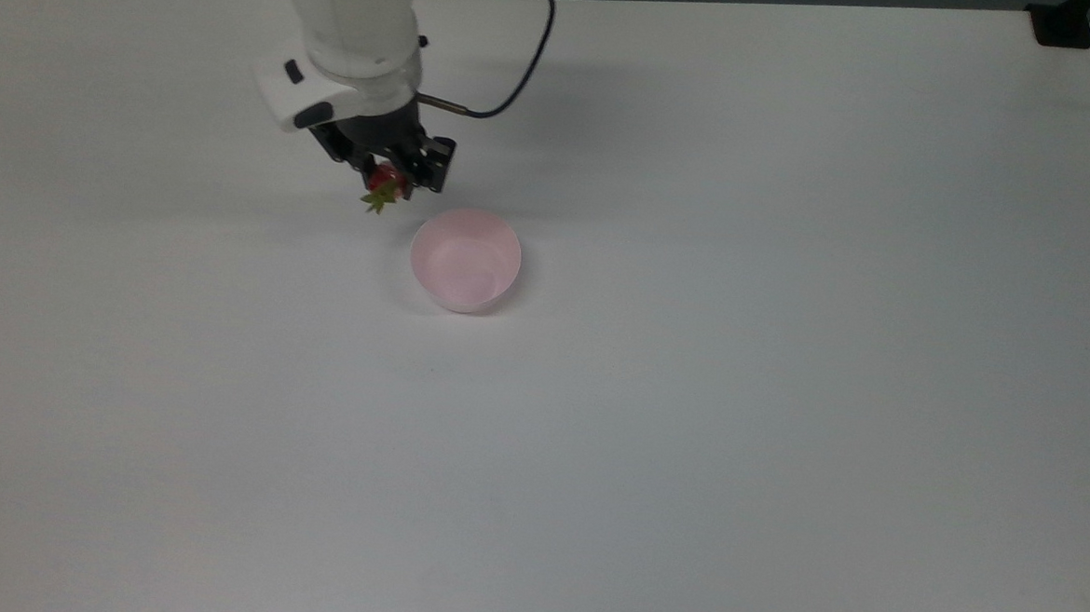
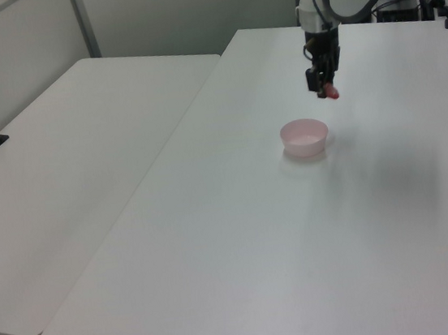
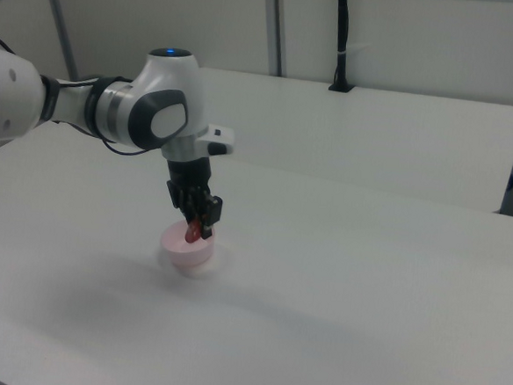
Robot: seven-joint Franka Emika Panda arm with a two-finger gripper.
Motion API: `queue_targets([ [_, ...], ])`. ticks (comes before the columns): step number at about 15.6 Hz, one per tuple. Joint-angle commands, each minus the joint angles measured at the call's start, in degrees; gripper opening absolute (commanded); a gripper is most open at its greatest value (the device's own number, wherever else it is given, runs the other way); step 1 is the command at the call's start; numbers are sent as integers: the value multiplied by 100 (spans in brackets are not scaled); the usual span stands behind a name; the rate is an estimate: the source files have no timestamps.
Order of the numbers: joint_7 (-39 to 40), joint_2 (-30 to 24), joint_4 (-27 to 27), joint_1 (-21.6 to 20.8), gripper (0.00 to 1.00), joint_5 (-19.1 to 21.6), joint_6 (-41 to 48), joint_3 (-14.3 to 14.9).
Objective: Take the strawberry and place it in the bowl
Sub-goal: 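Lift the strawberry and carry it over the pink bowl, then open the gripper to release the strawberry into the bowl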
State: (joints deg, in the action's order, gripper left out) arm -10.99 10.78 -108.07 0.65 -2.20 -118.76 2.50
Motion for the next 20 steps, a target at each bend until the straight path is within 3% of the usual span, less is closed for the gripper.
queue_targets([
  [1,-674,239,49,-249,33,202,-663,40],
  [5,-1282,503,58,-408,34,176,-1298,40],
  [7,-1300,609,66,-417,39,167,-1325,31],
  [8,-1309,661,127,-426,54,184,-1325,-12],
  [9,-1335,705,163,-452,57,184,-1316,-82],
  [10,-1405,723,163,-452,82,184,-1316,-100],
  [11,-1501,715,163,-452,100,184,-1307,-100],
  [14,-1537,540,321,-435,100,167,-1002,-100],
  [18,-1476,-22,1233,-294,100,176,1061,-109],
  [20,-1458,-374,1428,-302,100,79,1740,-101],
])
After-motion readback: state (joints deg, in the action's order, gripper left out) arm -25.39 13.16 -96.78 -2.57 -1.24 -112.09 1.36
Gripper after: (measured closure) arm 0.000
